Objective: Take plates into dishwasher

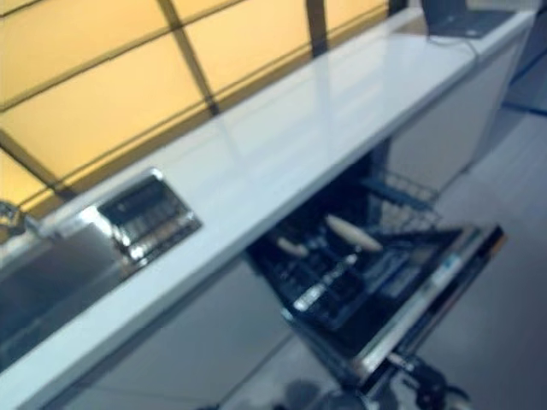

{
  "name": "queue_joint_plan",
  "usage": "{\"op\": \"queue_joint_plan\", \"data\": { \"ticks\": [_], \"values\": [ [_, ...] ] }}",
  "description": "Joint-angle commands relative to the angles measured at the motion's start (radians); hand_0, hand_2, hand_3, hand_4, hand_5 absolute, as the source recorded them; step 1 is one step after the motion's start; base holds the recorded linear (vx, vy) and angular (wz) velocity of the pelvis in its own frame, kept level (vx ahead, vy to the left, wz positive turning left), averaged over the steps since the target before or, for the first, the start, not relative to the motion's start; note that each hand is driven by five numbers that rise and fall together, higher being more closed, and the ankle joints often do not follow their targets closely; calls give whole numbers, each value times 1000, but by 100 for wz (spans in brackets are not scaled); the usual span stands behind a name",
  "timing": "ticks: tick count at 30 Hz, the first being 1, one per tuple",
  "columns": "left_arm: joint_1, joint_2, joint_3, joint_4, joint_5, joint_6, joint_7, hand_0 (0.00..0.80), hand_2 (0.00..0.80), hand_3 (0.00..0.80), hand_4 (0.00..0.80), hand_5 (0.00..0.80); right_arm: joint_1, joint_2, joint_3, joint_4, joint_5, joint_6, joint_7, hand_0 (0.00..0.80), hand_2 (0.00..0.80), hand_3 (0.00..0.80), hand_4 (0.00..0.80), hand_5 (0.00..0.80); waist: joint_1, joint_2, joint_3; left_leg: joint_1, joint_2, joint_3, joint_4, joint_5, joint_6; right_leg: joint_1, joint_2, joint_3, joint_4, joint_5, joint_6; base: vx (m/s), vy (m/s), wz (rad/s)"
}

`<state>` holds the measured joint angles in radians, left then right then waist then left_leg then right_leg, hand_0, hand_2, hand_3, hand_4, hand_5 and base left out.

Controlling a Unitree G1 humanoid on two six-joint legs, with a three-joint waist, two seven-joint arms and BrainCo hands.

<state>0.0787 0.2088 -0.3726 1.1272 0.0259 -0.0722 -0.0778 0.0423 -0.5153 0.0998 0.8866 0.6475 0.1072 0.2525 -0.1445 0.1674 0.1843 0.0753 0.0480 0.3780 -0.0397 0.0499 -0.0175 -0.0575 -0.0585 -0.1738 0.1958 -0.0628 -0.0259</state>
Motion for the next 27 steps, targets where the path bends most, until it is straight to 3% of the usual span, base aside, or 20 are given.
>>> {"op": "queue_joint_plan", "data": {
  "ticks": [1,10,27],
  "values": [
    [-16,19,-4,25,2,-7,22,0,0,0,0,0,-220,148,40,-261,37,-89,120,0,0,0,0,0,62,-62,-45,5,-5,-57,-4,-27,-43,232,22,-68,-283,-23,-11,82,103,14],
    [-3,46,33,36,-14,3,49,0,0,0,0,0,-258,184,71,-285,59,-102,106,0,0,0,0,0,116,-105,-73,40,-18,-85,-42,-43,-23,253,16,-124,-283,-31,2,94,95,12],
    [-5,59,85,86,-95,-12,97,0,0,0,0,0,-385,226,117,-197,52,-122,108,0,0,0,0,0,226,-135,-83,64,-57,-178,-48,-86,24,261,-1,-222,-209,-68,22,72,108,22]
  ]
}}
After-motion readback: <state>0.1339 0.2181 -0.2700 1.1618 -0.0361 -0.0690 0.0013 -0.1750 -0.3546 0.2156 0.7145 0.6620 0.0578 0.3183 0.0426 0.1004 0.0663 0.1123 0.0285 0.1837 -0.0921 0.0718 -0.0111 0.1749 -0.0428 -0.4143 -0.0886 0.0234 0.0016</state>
